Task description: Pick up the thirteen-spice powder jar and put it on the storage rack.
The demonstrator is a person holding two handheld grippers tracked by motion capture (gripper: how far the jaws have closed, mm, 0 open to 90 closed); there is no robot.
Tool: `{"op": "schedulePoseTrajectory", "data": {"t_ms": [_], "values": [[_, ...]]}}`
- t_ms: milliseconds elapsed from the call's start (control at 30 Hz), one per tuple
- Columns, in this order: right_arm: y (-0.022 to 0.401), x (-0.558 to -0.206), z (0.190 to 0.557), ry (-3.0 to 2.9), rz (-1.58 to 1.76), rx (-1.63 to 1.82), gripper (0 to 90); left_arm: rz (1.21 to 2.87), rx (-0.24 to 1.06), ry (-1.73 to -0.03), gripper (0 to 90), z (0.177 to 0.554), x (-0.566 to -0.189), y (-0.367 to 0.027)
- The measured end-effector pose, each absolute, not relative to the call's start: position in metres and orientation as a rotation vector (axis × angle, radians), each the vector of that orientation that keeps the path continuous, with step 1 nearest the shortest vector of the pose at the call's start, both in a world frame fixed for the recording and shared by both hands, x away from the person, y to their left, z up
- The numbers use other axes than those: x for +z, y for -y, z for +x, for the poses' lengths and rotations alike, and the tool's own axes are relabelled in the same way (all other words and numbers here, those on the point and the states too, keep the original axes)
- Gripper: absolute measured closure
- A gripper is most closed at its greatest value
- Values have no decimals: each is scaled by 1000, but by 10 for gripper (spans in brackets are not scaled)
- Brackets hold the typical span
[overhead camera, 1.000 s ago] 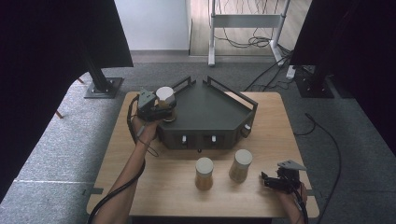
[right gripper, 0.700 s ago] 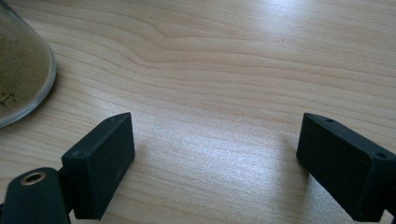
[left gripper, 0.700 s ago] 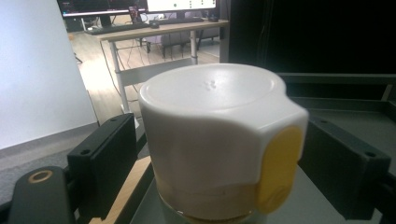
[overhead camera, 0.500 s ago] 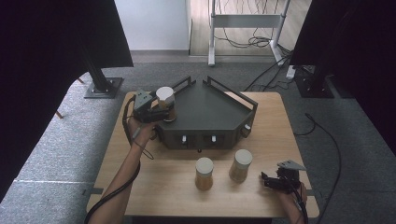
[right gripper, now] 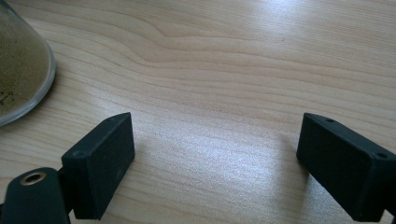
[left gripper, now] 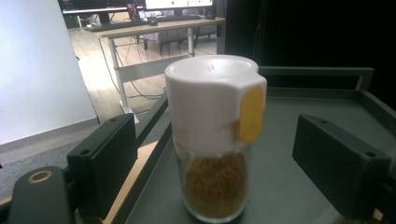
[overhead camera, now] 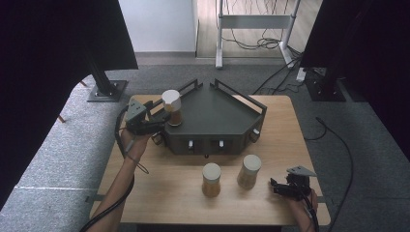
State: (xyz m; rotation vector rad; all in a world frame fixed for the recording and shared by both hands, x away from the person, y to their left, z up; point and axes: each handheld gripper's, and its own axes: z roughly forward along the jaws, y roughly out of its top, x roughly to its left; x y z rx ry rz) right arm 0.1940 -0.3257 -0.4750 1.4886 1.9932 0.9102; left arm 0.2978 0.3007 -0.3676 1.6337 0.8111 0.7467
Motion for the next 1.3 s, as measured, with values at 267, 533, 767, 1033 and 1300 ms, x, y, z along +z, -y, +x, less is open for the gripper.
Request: {"op": "schedulePoseTrajectory", "data": {"t_ms": [267, 533, 767, 1033, 1300], "values": [[325, -475, 194, -1994, 1488, 908, 106, 1660, 729, -812, 141, 280, -372, -315], [325, -475, 194, -1994, 1488, 907, 105, 1672, 717, -804, 141, 266, -378, -326], [325, -475, 193, -1994, 1486, 905, 105, 1694, 706, -797, 141, 257, -382, -331], [325, -475, 193, -1993, 1487, 905, 105, 1697, 672, -811, 140, 249, -391, -338], [325, -475, 193, -1992, 1489, 905, 105, 1724, 659, -816, 140, 239, -400, -341]]}}
